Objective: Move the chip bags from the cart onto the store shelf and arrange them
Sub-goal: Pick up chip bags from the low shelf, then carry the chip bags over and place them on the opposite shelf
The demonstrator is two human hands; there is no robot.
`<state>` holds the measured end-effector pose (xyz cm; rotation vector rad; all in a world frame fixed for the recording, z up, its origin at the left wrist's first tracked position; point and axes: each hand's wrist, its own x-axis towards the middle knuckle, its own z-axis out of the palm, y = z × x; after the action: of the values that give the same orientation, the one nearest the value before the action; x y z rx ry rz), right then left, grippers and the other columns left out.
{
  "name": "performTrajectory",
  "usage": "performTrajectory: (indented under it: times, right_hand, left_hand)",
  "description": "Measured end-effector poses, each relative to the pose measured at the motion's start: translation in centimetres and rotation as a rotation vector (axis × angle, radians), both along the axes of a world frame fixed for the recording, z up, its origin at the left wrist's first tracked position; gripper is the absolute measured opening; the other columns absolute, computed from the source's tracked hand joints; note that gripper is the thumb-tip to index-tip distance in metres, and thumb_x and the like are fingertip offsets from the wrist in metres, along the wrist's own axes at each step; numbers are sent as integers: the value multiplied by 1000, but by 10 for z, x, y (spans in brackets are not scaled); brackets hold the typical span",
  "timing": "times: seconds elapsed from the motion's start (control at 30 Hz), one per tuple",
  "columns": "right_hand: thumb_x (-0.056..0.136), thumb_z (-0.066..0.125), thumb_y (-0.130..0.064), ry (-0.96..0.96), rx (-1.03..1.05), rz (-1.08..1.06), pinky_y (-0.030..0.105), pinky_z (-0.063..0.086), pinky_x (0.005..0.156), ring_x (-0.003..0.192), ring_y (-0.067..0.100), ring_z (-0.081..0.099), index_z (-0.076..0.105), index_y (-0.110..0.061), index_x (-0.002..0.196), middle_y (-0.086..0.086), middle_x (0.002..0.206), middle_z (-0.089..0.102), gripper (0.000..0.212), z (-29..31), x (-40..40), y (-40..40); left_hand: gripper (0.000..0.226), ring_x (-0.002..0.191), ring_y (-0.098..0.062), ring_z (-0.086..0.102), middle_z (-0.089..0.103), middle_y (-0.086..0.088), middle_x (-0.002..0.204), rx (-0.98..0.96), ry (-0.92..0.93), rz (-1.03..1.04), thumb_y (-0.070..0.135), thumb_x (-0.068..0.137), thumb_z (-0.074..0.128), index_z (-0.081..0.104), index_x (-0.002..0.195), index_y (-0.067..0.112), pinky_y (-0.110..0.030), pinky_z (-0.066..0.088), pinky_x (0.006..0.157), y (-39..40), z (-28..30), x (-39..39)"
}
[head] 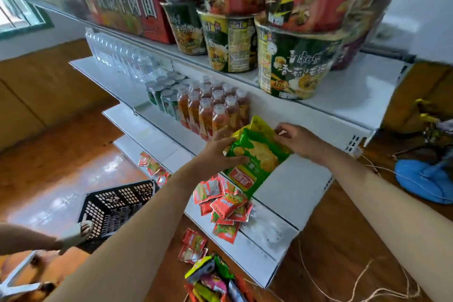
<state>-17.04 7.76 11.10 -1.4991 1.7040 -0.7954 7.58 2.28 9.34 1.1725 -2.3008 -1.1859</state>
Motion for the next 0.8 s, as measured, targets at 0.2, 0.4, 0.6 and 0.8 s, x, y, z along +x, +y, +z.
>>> performTrajectory:
  times: [0.2,0.4,0.6,0.8]
  right_hand:
    - [97,52,-37,-73,56,-41,20,51,58,79,16,64,60,-19,101,2,89,67,20,33,16,50]
    - [76,69,-59,-7,203,-149,19,52,75,110,10,55,33,-34,144,-12,129,46,81,28,36,150]
    - [73,83,-24,-268,116,-616,11,52,61,87,2,65,53,-23,122,-9,103,66,58,5,26,296]
    - [58,89,-40,-457,-142,-1093,31,56,87,101,14,69,57,-21,124,-1,113,70,76,0,-14,480]
  left_hand:
    - [34,96,-9,72,71,5,112,299,98,-108,34,89,70,58,120,26,-33,59,89,30,15,11]
    - [42,87,-19,73,69,-3,105,214,50,-193,38,82,76,52,111,19,-35,61,78,75,2,-14]
    - [54,93,-18,67,62,-9,117,316,179,-422,25,82,78,49,127,13,-23,59,69,170,-1,-101]
    - [59,97,-21,70,70,-7,114,743,356,-478,59,84,62,57,124,16,-34,58,72,312,7,-193]
